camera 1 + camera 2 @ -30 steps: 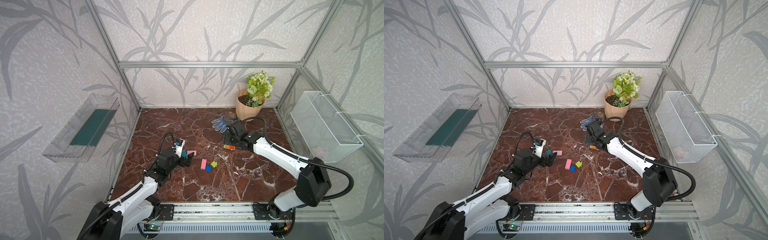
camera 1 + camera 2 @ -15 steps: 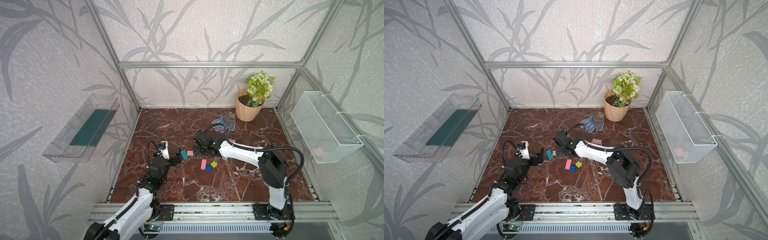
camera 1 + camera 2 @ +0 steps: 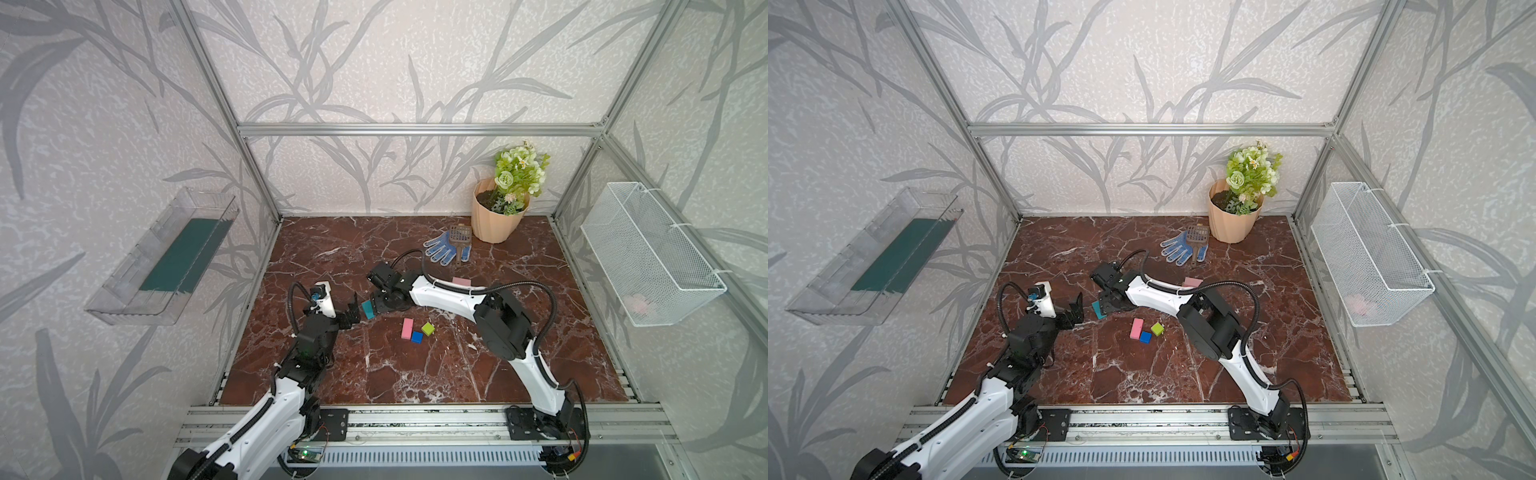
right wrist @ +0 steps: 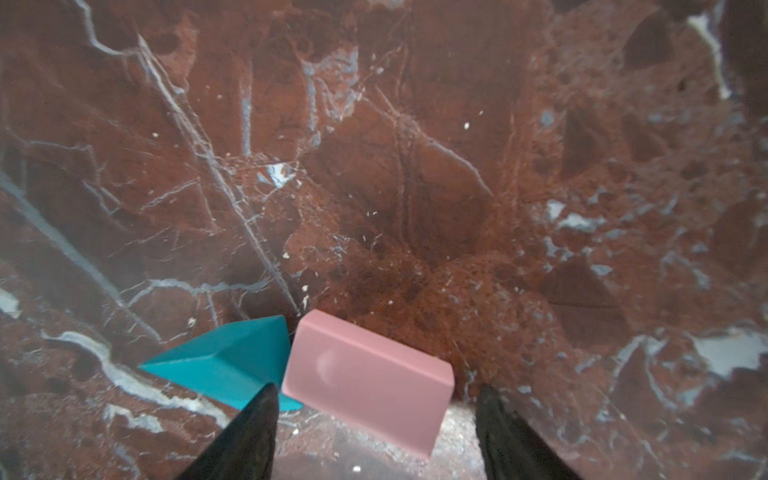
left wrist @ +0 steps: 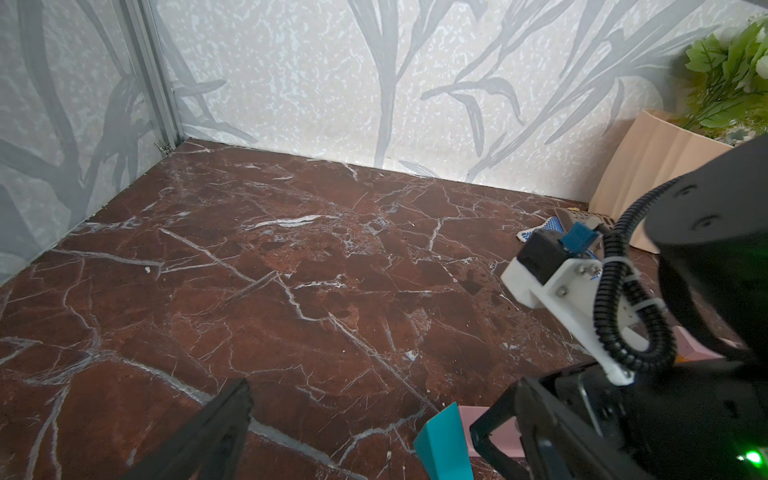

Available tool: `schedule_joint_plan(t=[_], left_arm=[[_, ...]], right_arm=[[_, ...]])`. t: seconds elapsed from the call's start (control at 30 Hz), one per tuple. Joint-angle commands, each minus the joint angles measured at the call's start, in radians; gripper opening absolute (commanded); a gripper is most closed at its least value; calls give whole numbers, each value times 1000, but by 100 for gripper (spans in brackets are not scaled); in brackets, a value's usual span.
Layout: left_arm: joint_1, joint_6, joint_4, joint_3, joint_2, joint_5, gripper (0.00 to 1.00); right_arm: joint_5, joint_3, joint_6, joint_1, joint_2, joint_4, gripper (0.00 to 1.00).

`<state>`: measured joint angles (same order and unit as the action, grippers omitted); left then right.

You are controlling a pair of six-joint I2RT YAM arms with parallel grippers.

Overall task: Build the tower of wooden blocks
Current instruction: 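Grasp the second pink block beside the teal piece with the right gripper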

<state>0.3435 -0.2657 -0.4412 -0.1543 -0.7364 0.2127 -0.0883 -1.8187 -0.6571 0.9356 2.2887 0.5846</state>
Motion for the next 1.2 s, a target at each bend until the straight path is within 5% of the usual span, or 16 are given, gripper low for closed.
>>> schedule_joint_plan(t=[0.0, 0.57, 0.77, 1.17], left_arm=[[-5, -17, -16, 14, 11, 21, 99], [-5, -2, -16, -9, -32, -15, 99], [-5, 3, -14, -16, -46, -28, 99], [-5, 5, -6, -23, -53, -39, 99]], right_arm=[[-20, -47, 10, 6, 26, 73, 73], [27, -256, 56, 20, 186, 148, 75], [-110, -329, 79, 29, 222, 234, 75], [44, -339, 142, 33, 242, 150, 59]])
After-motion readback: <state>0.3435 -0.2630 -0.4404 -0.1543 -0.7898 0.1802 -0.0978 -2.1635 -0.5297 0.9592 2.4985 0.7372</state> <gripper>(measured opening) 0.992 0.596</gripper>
